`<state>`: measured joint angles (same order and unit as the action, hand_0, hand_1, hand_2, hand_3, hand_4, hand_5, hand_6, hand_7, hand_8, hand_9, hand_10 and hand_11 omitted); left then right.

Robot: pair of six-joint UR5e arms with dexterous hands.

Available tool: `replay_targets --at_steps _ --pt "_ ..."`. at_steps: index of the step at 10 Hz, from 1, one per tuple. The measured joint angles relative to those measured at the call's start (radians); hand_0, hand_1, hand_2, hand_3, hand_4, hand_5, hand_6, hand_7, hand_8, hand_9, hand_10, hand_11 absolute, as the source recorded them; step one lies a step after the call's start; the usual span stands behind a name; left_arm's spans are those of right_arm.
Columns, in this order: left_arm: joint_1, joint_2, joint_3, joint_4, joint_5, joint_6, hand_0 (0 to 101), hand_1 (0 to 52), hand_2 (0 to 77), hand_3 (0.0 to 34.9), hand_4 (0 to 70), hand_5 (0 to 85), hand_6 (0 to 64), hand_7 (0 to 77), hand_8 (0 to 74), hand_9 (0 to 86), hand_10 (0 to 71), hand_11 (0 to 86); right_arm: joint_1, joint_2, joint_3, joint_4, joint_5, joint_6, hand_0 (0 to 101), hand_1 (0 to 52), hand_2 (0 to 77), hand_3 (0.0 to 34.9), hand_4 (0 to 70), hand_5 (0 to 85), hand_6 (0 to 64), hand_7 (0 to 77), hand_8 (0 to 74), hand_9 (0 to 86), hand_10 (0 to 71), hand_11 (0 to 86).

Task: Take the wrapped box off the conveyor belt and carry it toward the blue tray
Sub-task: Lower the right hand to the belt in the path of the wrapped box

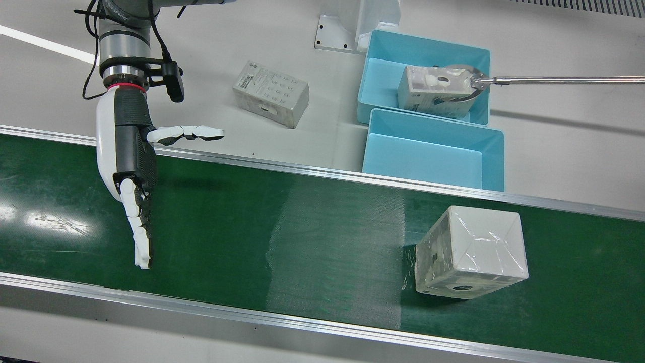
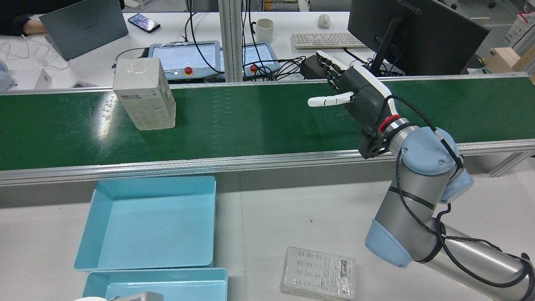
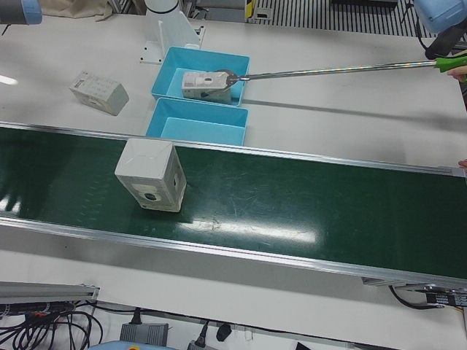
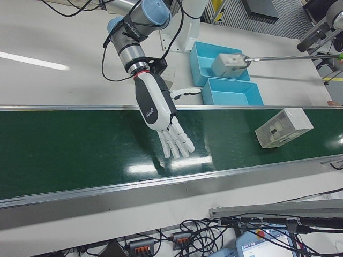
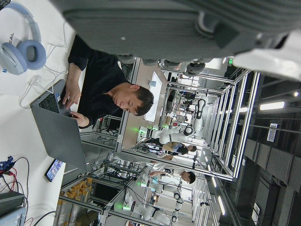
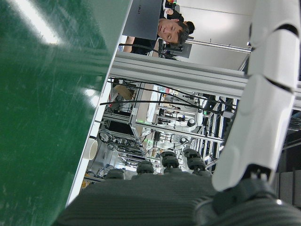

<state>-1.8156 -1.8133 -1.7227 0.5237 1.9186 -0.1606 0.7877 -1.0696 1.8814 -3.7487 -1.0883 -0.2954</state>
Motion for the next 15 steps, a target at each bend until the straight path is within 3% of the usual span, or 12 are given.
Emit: replay_targets --at_steps 1,10,11,15 --pt "0.000 0.000 0.000 0.000 0.000 0.000 0 0.0 0.5 0.0 0.0 1.1 0.0 0.5 0.0 0.0 0.5 0.0 0.001 0.002 -0.001 0.002 0.000 -0.001 43 12.0 12.5 7.4 2.2 4.9 0.0 0.5 1.6 1.6 0.0 1.1" --pt "0.000 0.000 0.000 0.000 0.000 0.000 0 0.0 0.5 0.0 0.0 1.1 0.0 0.5 0.0 0.0 0.0 0.0 0.039 0.005 -0.005 0.009 -0.001 0.010 43 10.9 12.5 8.2 0.0 2.2 0.0 0.0 1.6 1.6 0.0 1.1" --pt "0.000 0.000 0.000 0.000 0.000 0.000 0 0.0 0.5 0.0 0.0 1.1 0.0 0.5 0.0 0.0 0.0 0.0 0.040 0.006 -0.005 0.009 -0.001 0.011 42 8.7 13.6 8.2 0.0 2.2 0.0 0.0 1.6 1.6 0.0 1.1" --pt "0.000 0.000 0.000 0.000 0.000 0.000 0 0.0 1.1 0.0 0.0 1.1 0.0 0.0 0.0 0.0 0.0 0.0 0.042 0.006 -0.007 0.009 0.000 0.011 42 9.8 12.0 8.1 0.0 2.2 0.0 0.0 1.6 1.6 0.0 1.1"
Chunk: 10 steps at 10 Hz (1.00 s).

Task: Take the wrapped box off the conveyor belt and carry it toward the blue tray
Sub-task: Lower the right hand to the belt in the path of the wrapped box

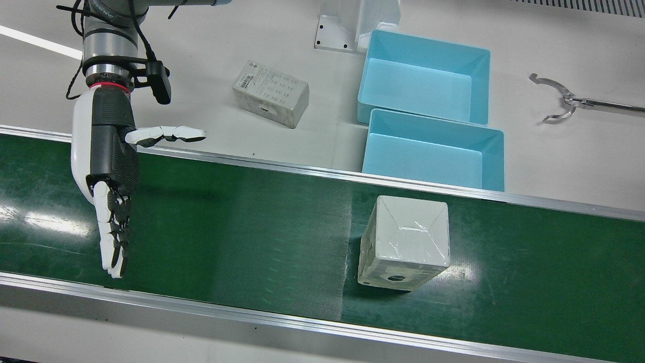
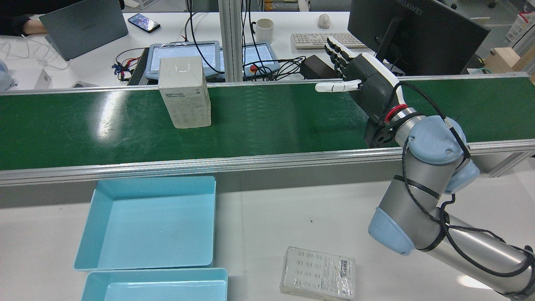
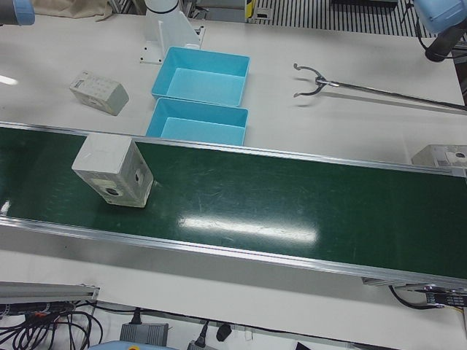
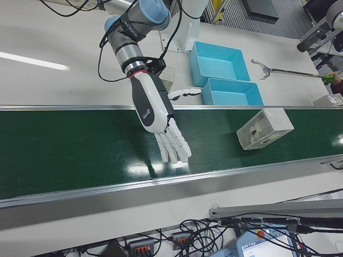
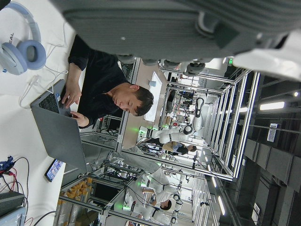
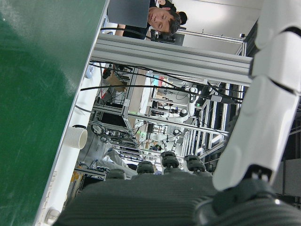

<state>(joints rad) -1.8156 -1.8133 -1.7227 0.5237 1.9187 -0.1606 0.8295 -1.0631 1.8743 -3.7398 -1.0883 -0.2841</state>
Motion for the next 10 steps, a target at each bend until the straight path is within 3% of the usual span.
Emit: replay_targets --at_steps 10 --pt "0.000 0.000 0.000 0.000 0.000 0.000 0 0.0 0.5 0.0 0.0 1.1 0.0 0.0 0.0 0.0 0.5 0.0 -0.005 0.034 -0.051 0.004 0.001 -0.001 41 9.8 12.0 6.7 0.0 3.3 0.0 0.0 0.0 1.6 0.0 2.7"
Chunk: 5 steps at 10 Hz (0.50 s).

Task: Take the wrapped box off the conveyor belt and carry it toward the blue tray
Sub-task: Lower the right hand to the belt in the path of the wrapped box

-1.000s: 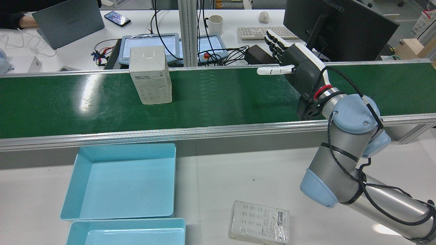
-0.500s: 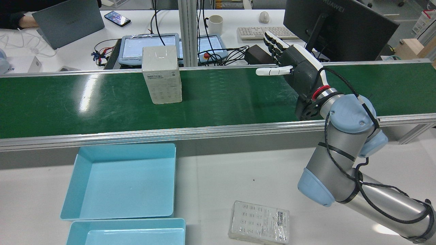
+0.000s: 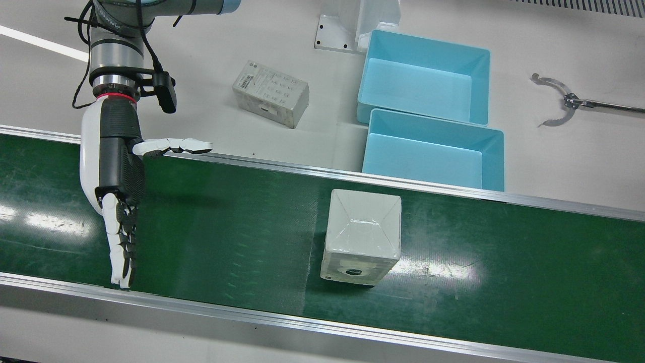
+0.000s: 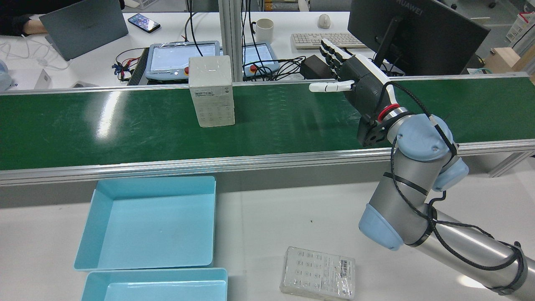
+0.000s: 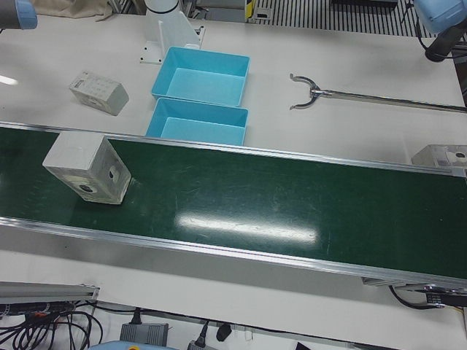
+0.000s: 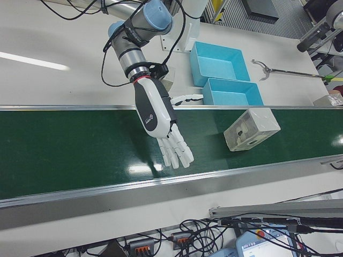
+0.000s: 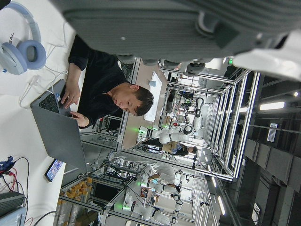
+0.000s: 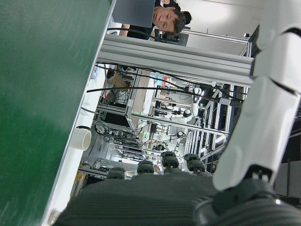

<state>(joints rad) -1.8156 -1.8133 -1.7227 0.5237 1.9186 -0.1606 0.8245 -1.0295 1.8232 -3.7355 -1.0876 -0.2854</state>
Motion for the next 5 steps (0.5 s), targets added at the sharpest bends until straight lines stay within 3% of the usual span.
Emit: replay_targets --at_steps 5 --pt "0.000 0.000 0.000 0.000 0.000 0.000 0 0.0 0.5 0.0 0.0 1.1 0.0 0.0 0.0 0.0 0.5 0.0 -0.007 0.014 -0.018 0.001 0.000 0.000 42 9.8 12.0 6.7 0.0 3.8 0.0 0.0 1.6 1.6 1.6 2.7"
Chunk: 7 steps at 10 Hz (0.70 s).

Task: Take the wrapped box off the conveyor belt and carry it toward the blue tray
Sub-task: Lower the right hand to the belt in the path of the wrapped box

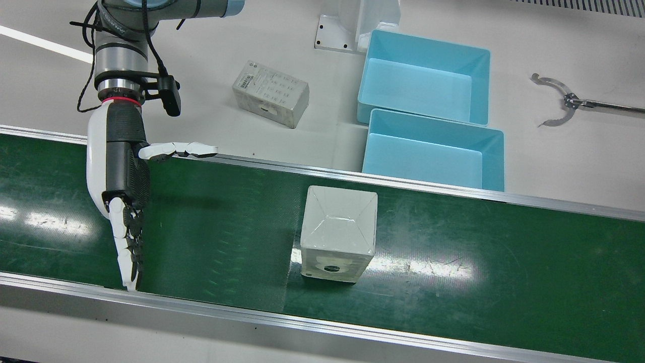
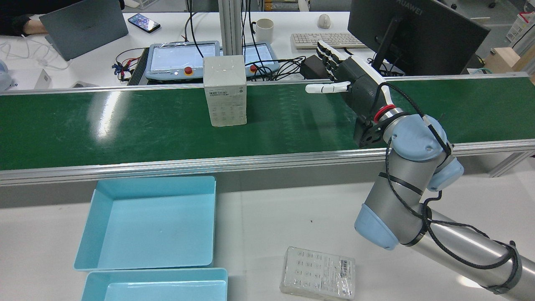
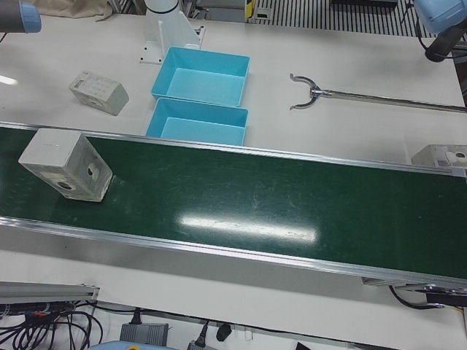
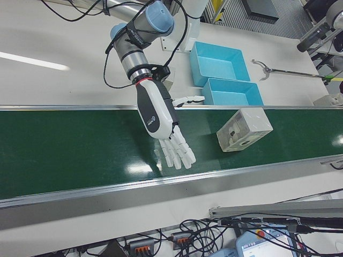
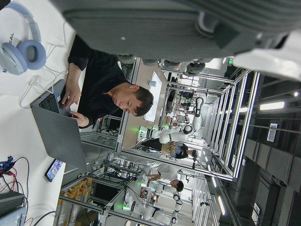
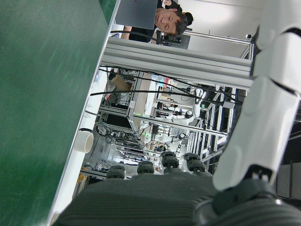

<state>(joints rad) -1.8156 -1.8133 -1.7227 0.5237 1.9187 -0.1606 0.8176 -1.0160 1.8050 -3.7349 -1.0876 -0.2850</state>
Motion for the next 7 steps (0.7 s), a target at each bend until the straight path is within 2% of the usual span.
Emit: replay_targets --at_steps 2,3,4,7 --pt "0.000 0.000 0.000 0.000 0.000 0.000 0 0.0 1.1 0.0 0.0 1.1 0.0 0.0 0.0 0.0 0.5 0.0 -0.004 0.004 -0.006 0.001 0.000 -0.001 42 9.8 12.5 7.5 0.0 3.8 0.0 0.0 1.6 1.6 1.1 2.7" --pt "0.000 0.000 0.000 0.000 0.000 0.000 0 0.0 0.5 0.0 0.0 1.1 0.0 0.0 0.0 0.0 0.0 0.0 -0.006 0.011 -0.015 0.001 0.000 -0.001 41 9.8 12.0 6.3 0.0 3.8 0.0 0.0 1.6 1.6 1.1 2.7" --pt "0.000 0.000 0.000 0.000 0.000 0.000 0 0.0 0.5 0.0 0.0 1.1 0.0 0.0 0.0 0.0 0.0 0.0 -0.010 0.019 -0.023 0.001 0.000 -0.001 41 9.8 13.1 6.3 1.1 3.8 0.0 0.0 0.0 1.6 1.1 2.7" --pt "0.000 0.000 0.000 0.000 0.000 0.000 0 0.0 1.1 0.0 0.0 1.1 0.0 0.0 0.0 0.0 0.5 0.0 -0.020 0.043 -0.048 0.003 0.003 -0.002 41 9.8 13.1 6.4 1.1 3.8 0.0 0.0 1.1 1.6 1.1 2.7"
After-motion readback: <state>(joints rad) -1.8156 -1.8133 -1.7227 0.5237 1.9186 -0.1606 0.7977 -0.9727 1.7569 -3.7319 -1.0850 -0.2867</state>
